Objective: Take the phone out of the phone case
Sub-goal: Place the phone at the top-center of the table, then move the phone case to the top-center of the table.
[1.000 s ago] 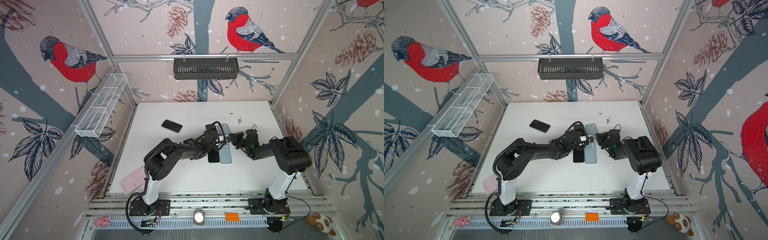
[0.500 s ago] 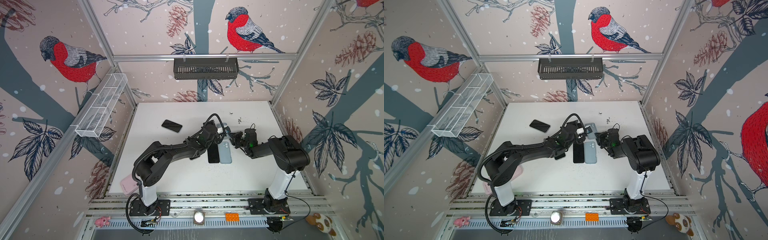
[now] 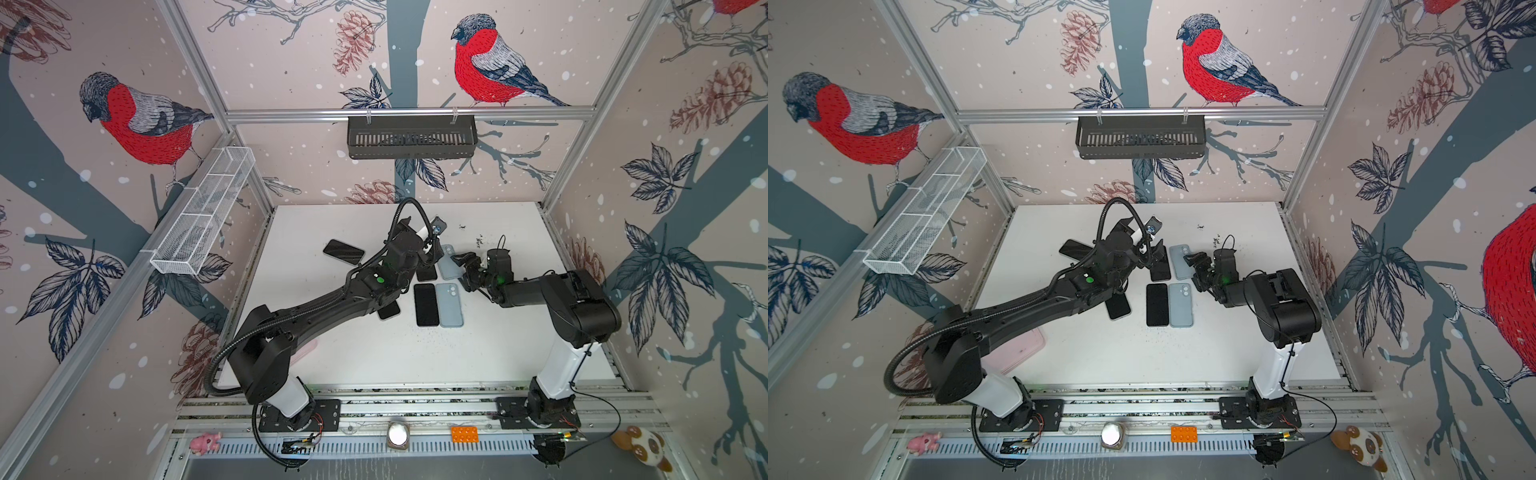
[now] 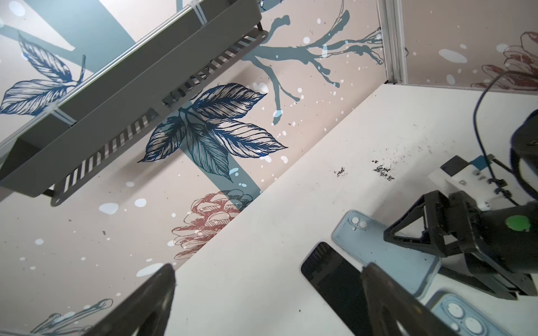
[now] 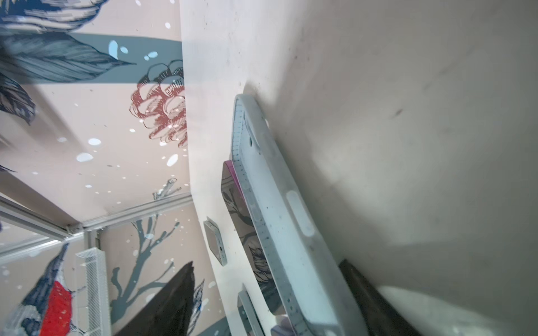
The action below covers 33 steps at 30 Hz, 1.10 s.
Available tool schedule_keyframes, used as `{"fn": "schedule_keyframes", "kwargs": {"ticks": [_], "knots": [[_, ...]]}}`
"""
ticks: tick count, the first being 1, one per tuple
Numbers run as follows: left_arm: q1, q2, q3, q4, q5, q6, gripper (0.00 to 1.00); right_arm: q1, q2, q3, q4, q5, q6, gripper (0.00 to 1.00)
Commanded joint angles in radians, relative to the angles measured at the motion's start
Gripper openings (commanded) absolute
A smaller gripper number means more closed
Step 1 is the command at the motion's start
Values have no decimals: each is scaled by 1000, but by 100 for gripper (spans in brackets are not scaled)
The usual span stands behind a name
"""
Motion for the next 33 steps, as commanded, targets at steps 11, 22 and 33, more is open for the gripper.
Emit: {"fn": "schedule_keyframes", "kwargs": {"ticks": [11,22,33], "knots": [[-9,-152,-28,-231,-79,-335,99,-49,-197,109,-577,22,-556,96],[-9,-212,-69,-394,-91,-521,99,-74,23,333,-667,88,-736,50],[-5,-312,-144,-445,-132,-606,99,-50,132,418,-681,136,-715,31]]}}
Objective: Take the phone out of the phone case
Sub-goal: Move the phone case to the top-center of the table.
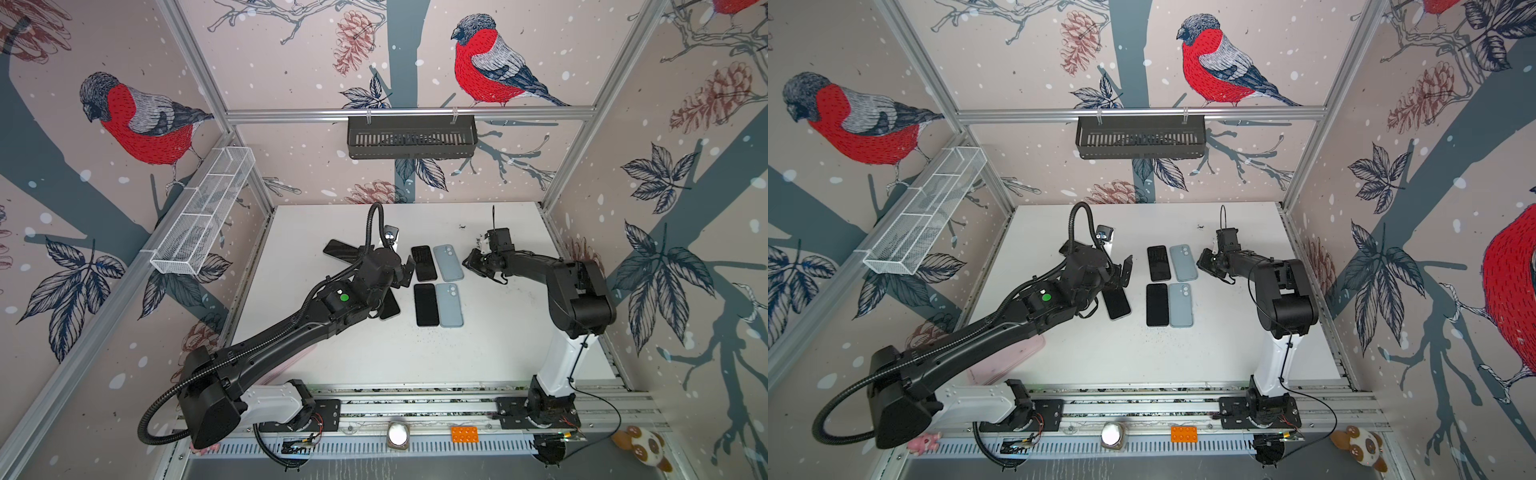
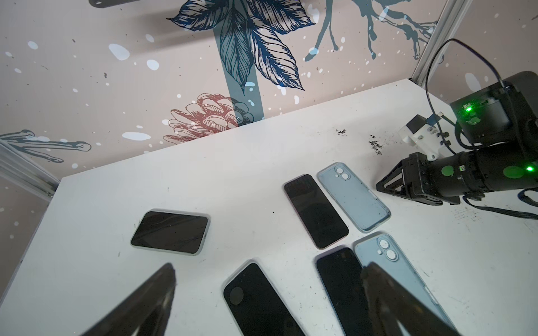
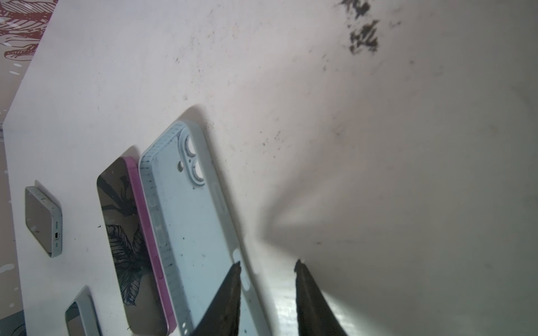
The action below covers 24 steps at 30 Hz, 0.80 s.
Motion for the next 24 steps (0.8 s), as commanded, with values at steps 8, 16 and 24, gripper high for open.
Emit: {"fn": "schedule_keyframes", "kwargs": {"ticks": [8,16,24], "knots": [[17,-49,-44,-48,-55,-82,99,47,43,26,10,0,28,28],[54,-37,-63,-47,-32,-132,99,77,41,21,23,-15,37,28],[65,1,-96,-37,-6,-168,99,90,36,17,35,-27,24,28]]}}
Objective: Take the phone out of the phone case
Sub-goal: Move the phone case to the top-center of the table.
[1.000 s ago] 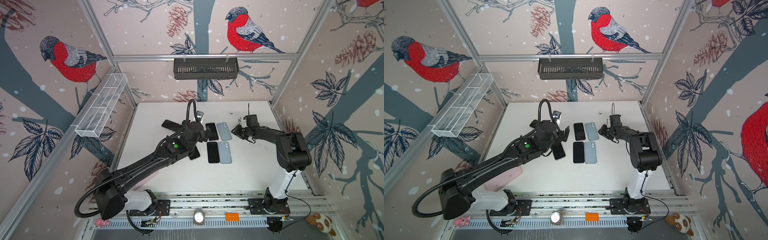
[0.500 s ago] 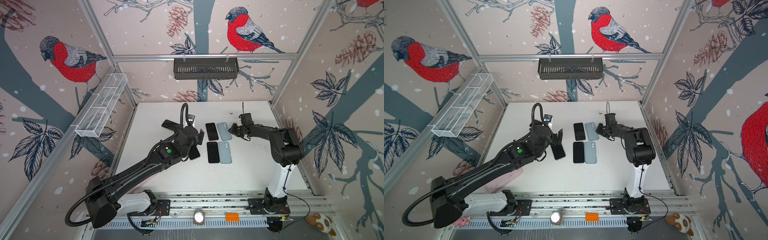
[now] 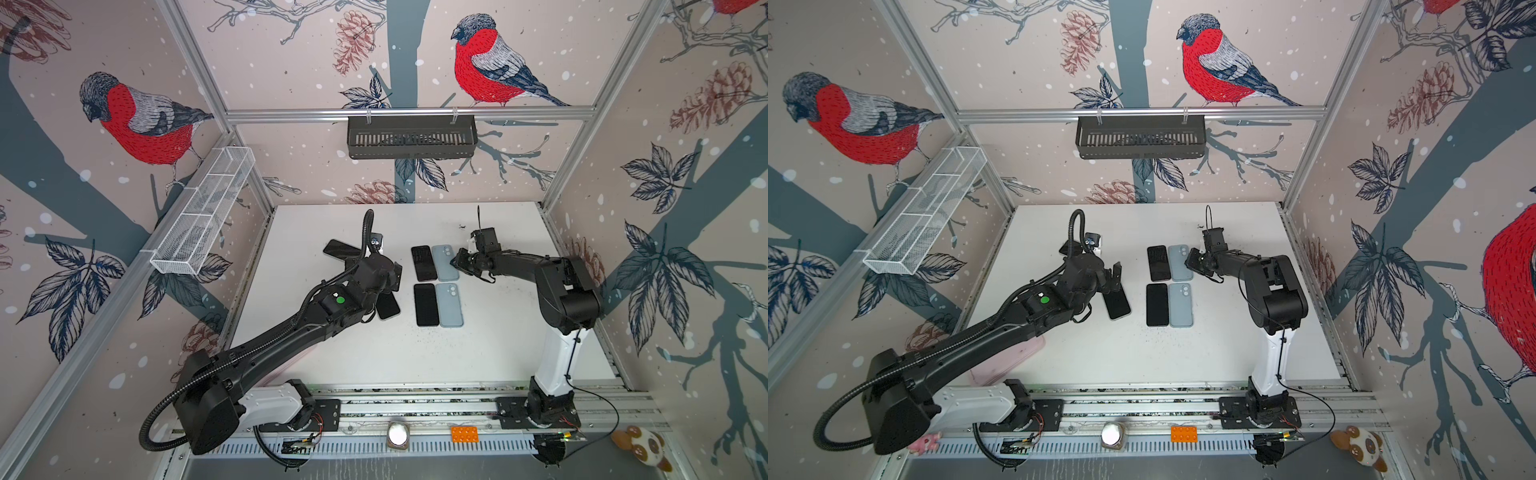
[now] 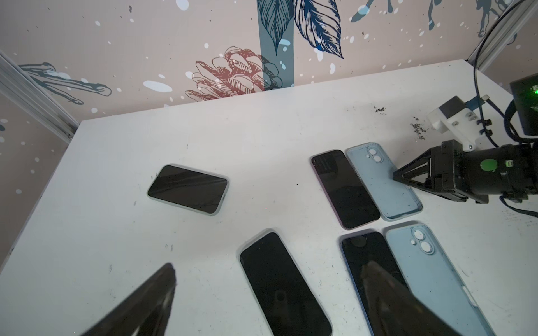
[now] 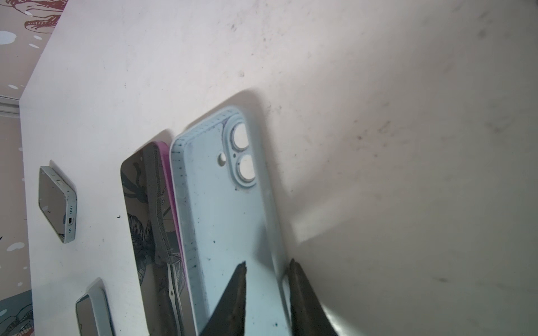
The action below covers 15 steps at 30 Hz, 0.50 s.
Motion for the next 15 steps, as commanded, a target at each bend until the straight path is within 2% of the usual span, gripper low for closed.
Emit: {"fn": "schedule_keyframes", "kwargs": {"ticks": [1,6,8,11,15], "knots": [[6,16,-6,9,6,-50,99,4,-2,-2,-17,-15,-8,29],[34,65,-10,-3,37,-109,99,6,-13,8,-29,-12,-18,32],[50,88,-11,-2,78,-137,99,1,-25,1,-27,-15,-16,36],[84,130,-14,4,167,-175,99,-1,-77,-25,-25,23,-12,51],[133,198,-28,32,293,-207,99,11,-222,-69,-34,102,-50,77]]}}
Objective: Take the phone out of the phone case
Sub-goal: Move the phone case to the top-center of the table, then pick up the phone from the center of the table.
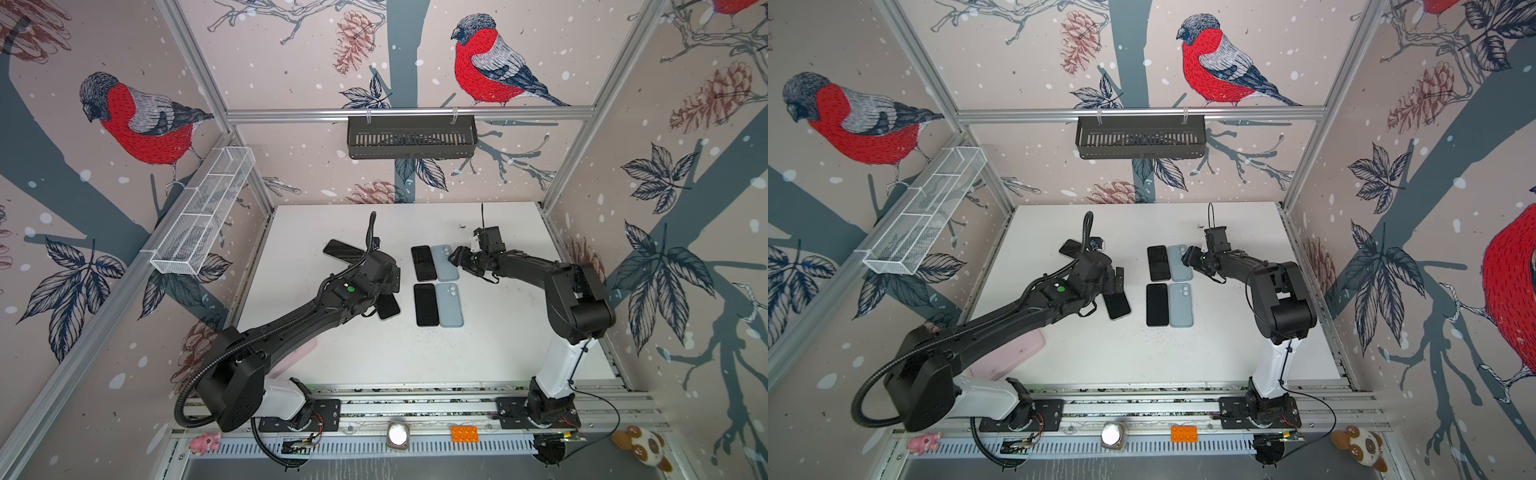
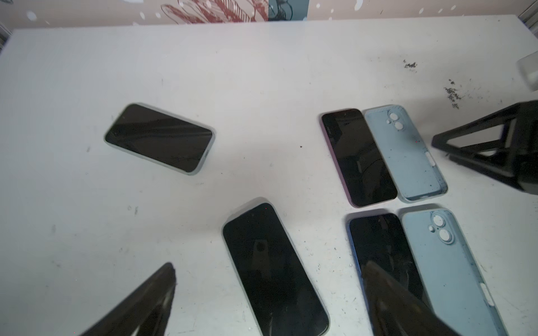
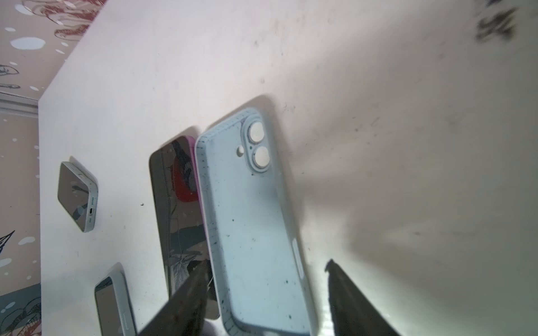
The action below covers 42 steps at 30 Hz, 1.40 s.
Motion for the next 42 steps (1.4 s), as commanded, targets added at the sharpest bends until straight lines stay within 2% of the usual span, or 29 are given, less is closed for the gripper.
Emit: {"fn": "schedule_keyframes", "kwargs": {"ticks": [1,6,11,18,29,42], "knots": [[31,48,-6,28,127,-60,99,20,-109,-13,-20,90,-62,83],[80,124,0,28,220,-88,99,103,-310,-28,-63,197,-154,99],[133,181,6,35,324,-138,99,189,-430,-47,-72,231,-223,100],[158,313,87,-9,423,-168,99,255,-475,-97,-48,220,-255,99],[158,458,232,-197,345,-244,98,281,-476,-131,-34,220,-261,99],[152,371,272,-291,261,-287,98,280,-459,-153,-12,220,-259,99]]}}
